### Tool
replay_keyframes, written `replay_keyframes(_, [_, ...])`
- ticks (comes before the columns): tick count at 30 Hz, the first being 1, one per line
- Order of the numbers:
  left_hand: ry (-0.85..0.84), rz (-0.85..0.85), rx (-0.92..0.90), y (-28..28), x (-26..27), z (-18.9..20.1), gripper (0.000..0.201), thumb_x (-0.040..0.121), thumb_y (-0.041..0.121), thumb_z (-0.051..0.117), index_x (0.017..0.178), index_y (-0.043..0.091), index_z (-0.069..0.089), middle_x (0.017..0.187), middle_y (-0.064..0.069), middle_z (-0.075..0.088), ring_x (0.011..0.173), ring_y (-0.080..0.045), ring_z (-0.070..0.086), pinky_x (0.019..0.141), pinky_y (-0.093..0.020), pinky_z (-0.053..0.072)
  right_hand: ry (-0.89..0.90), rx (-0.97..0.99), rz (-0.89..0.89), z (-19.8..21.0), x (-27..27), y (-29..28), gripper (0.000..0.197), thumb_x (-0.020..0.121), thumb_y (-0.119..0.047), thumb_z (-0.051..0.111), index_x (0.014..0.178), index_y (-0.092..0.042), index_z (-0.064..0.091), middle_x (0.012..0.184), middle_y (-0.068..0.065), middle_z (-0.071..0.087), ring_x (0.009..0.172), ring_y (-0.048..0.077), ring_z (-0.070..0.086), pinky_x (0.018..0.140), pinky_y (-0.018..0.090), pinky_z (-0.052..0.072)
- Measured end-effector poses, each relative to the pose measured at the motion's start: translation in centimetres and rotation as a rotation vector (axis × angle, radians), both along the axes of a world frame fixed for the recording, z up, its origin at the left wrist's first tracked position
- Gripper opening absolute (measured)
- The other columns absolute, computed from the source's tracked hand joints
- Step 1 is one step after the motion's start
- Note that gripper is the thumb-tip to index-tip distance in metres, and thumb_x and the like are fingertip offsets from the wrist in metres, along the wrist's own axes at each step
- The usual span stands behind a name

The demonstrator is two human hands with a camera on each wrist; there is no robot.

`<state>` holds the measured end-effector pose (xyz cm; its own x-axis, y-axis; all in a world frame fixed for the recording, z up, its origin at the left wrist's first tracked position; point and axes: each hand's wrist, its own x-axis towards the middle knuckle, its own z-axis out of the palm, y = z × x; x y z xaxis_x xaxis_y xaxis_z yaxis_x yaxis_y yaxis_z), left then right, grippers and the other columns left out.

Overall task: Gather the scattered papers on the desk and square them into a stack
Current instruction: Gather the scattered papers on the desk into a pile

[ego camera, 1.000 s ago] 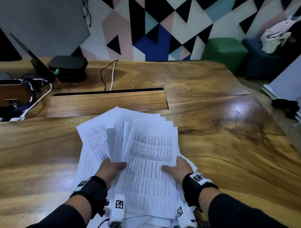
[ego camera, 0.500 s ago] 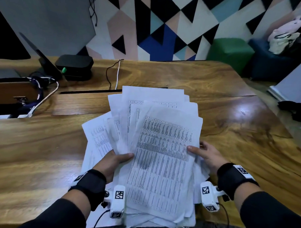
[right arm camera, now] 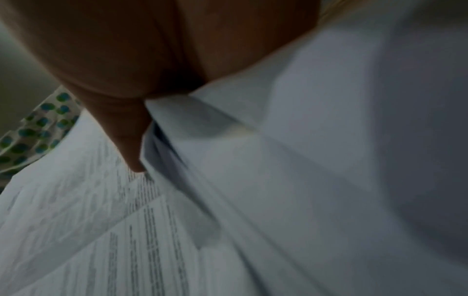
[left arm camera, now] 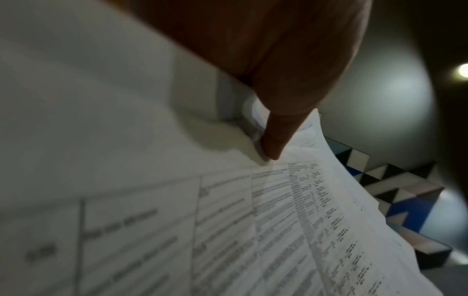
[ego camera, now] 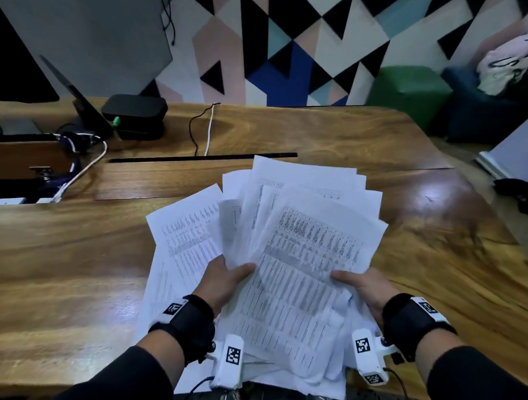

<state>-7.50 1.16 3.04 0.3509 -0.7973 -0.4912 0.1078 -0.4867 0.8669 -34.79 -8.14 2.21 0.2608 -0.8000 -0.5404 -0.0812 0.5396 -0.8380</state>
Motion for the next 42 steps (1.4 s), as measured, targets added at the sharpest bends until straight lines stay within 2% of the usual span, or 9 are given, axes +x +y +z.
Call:
replay_keyframes(4, [-0.115, -0.002, 0.05, 0.5, 1.7, -0.8, 0.023, 0.083, 0.037, 0.074, 0.092, 0.017, 0.07, 0.092, -0.002, 0.074, 0.088, -0.023, 0.071, 0.083, -0.043, 0.058, 0.061, -0.085, -0.087, -0.1, -1.5, -0.5, 0.021, 0.084, 0.002, 0.067, 0.099, -0.012, 0.068, 0.09, 0.002, 0.078, 0.08, 0.016, 0.075, 0.061, 0.024, 0.058])
replay_keyframes(8, [-0.611, 0.193, 0.393, 1.7, 6.3, -2.8, 0.075, 0.073, 0.05, 0.076, 0.131, 0.008, 0.053, 0.132, -0.018, 0.057, 0.119, -0.037, 0.054, 0.1, -0.045, 0.045, 0.184, -0.124, -0.12, -0.5, -2.9, -1.4, 0.016, 0.086, 0.001, 0.066, 0.094, -0.013, 0.067, 0.088, 0.003, 0.072, 0.071, 0.015, 0.073, 0.066, 0.03, 0.053])
replay_keyframes(12, [-0.678, 0.271, 0.653, 1.8, 8.7, -3.5, 0.116, 0.051, 0.072, 0.077, 0.132, -0.003, 0.042, 0.136, -0.024, 0.046, 0.126, -0.04, 0.042, 0.101, -0.046, 0.041, 0.264, -0.122, -0.16, -1.4, -3.9, -1.9, 0.013, 0.087, 0.001, 0.064, 0.09, -0.012, 0.064, 0.092, 0.012, 0.069, 0.079, 0.024, 0.067, 0.075, 0.038, 0.055])
replay_keyframes(19, [-0.825, 0.161, 0.839, 1.0, 8.6, -4.4, 0.122, 0.049, 0.074, 0.077, 0.131, -0.004, 0.031, 0.129, -0.02, 0.044, 0.115, -0.034, 0.047, 0.092, -0.043, 0.045, 0.345, -0.109, -0.194, -2.1, -3.6, -2.0, 0.014, 0.083, -0.001, 0.067, 0.086, -0.015, 0.066, 0.101, 0.019, 0.071, 0.09, 0.035, 0.069, 0.094, 0.056, 0.051])
replay_keyframes(24, [-0.6, 0.182, 0.692, 0.6, 9.9, -3.8, 0.086, 0.057, 0.046, 0.09, 0.111, -0.004, 0.045, 0.089, -0.014, 0.06, 0.073, -0.028, 0.06, 0.06, -0.034, 0.05, 0.33, -0.118, -0.202, -2.2, -3.6, -1.7, 0.016, 0.083, 0.001, 0.066, 0.09, -0.013, 0.067, 0.096, 0.015, 0.071, 0.094, 0.036, 0.069, 0.096, 0.056, 0.05])
replay_keyframes(29, [-0.221, 0.302, 0.343, 1.0, 10.0, -2.7, 0.017, 0.077, 0.002, 0.076, 0.089, -0.003, 0.065, 0.091, -0.018, 0.068, 0.07, -0.027, 0.063, 0.062, -0.03, 0.051, 0.347, -0.088, -0.214, -2.3, -3.9, -1.9, 0.016, 0.083, 0.002, 0.067, 0.09, -0.012, 0.066, 0.104, 0.021, 0.071, 0.095, 0.037, 0.068, 0.095, 0.057, 0.05])
replay_keyframes(33, [0.028, 0.218, 0.049, 1.9, 10.3, 1.0, 0.032, 0.078, -0.004, 0.074, 0.109, -0.003, 0.066, 0.095, -0.015, 0.073, 0.071, -0.021, 0.072, 0.063, -0.031, 0.059, 0.384, -0.04, -0.198, -2.8, -4.4, -1.9, 0.015, 0.082, -0.002, 0.068, 0.094, -0.011, 0.067, 0.101, 0.017, 0.072, 0.092, 0.036, 0.07, 0.094, 0.056, 0.051])
replay_keyframes(38, [0.31, 0.113, -0.197, 3.1, 11.7, 5.2, 0.084, 0.029, 0.027, 0.1, 0.104, 0.001, 0.072, 0.107, -0.022, 0.074, 0.087, -0.034, 0.075, 0.068, -0.041, 0.062, 0.393, 0.022, -0.22, -3.7, -4.1, -1.7, 0.027, 0.082, 0.001, 0.068, 0.108, 0.003, 0.066, 0.104, 0.022, 0.071, 0.093, 0.038, 0.069, 0.095, 0.056, 0.051])
replay_keyframes(42, [0.498, 0.129, -0.3, 2.0, 9.9, 7.0, 0.037, 0.07, 0.013, 0.076, 0.106, 0.006, 0.075, 0.115, -0.023, 0.07, 0.091, -0.033, 0.074, 0.078, -0.047, 0.061, 0.38, 0.062, -0.212, -3.9, -3.0, -1.3, 0.022, 0.081, 0.003, 0.067, 0.103, 0.005, 0.066, 0.1, 0.023, 0.071, 0.09, 0.038, 0.069, 0.091, 0.056, 0.052])
